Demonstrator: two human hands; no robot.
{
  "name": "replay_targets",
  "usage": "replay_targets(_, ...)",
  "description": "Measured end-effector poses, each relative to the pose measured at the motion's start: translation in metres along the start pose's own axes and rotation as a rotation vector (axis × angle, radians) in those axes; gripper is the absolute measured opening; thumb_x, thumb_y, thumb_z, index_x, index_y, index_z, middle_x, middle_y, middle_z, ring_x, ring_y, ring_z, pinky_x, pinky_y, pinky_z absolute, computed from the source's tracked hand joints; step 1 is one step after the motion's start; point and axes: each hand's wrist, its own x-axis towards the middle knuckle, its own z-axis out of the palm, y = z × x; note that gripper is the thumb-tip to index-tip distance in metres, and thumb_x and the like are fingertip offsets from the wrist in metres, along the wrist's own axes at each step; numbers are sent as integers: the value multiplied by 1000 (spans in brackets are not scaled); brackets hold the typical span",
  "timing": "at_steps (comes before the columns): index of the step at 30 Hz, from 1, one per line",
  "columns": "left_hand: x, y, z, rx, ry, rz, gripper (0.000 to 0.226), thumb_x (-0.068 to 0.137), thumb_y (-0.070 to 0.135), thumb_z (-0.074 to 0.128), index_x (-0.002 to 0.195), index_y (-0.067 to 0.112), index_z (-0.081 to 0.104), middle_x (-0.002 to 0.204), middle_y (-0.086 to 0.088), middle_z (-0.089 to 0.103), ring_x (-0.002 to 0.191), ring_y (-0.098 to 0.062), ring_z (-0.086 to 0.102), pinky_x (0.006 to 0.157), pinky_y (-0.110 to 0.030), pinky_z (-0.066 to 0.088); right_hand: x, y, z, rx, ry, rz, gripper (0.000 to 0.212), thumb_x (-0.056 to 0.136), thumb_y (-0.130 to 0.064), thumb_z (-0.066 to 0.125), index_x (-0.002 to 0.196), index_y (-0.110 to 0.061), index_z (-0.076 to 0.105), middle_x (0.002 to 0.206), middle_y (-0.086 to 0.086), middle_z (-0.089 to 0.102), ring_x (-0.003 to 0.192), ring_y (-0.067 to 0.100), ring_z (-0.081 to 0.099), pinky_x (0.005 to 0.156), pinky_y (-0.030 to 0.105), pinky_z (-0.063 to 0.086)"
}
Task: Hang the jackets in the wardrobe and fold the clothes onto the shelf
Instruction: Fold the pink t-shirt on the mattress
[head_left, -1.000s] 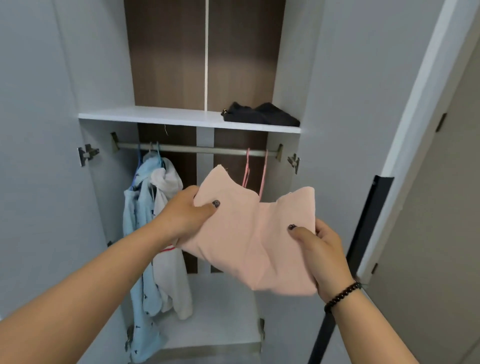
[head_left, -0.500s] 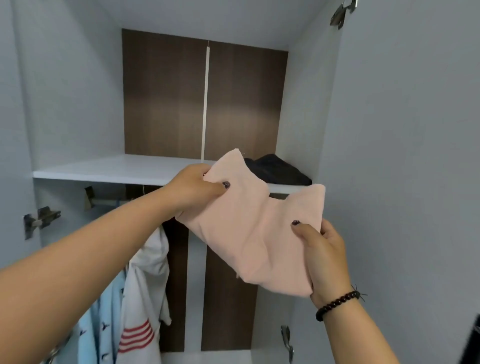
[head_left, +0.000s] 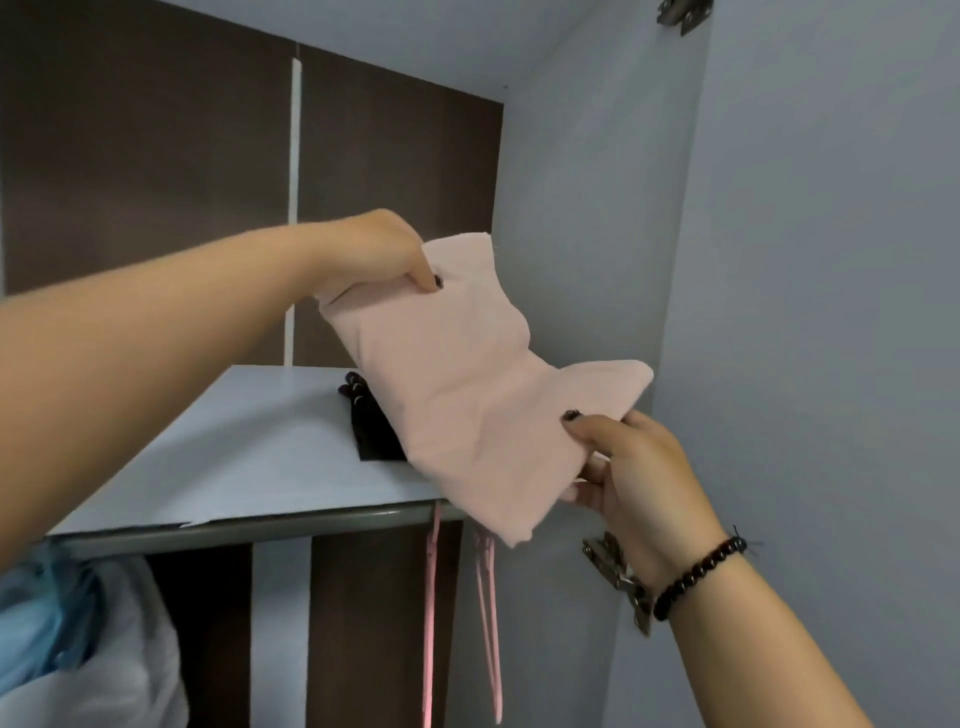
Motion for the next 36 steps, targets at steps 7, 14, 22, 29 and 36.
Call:
replay_targets(7,114,-12,28,161,-76,118,20,82,22,66,99,12,68,105,-5,64,98,-25,58,84,-37,48,74,3,9,-21,94,123,14,91,-4,56,104,-2,60,88,13,64,68,21,60,49,24,51)
replay_targets(14,191,-18,84,360,-95,186,32,88,25,62,113,5,65,117,-12,63,103,-29,60,83,-33,48,114,14,9,-89,197,210,23,91,0,52,114,2,50,74,17,67,59,26,65,44,25,52)
replay_targets(22,197,-43,155,594,-256,164,30,96,25,48,115,5,59,123,-12,60,93,-24,55,72,-28,41,112,33,1,-311,262,240,49,84,-3,64,124,1,38,61,24,67,47,28,64,45,29,53)
replay_targets(29,178,-48,156,611,-93,121,45,97,30,44,135,9,35,134,-10,49,119,-30,52,87,-37,42,101,26,3,-440,358,180,51,79,-10,71,112,-10,32,68,21,68,47,27,64,51,36,58)
replay_targets(36,131,-30,135,425,24,211,25,86,16,48,108,13,59,113,-5,60,98,-27,59,78,-36,52,71,18,-14,-564,419,8,37,82,-1,52,108,-23,36,81,13,67,56,22,67,46,26,52)
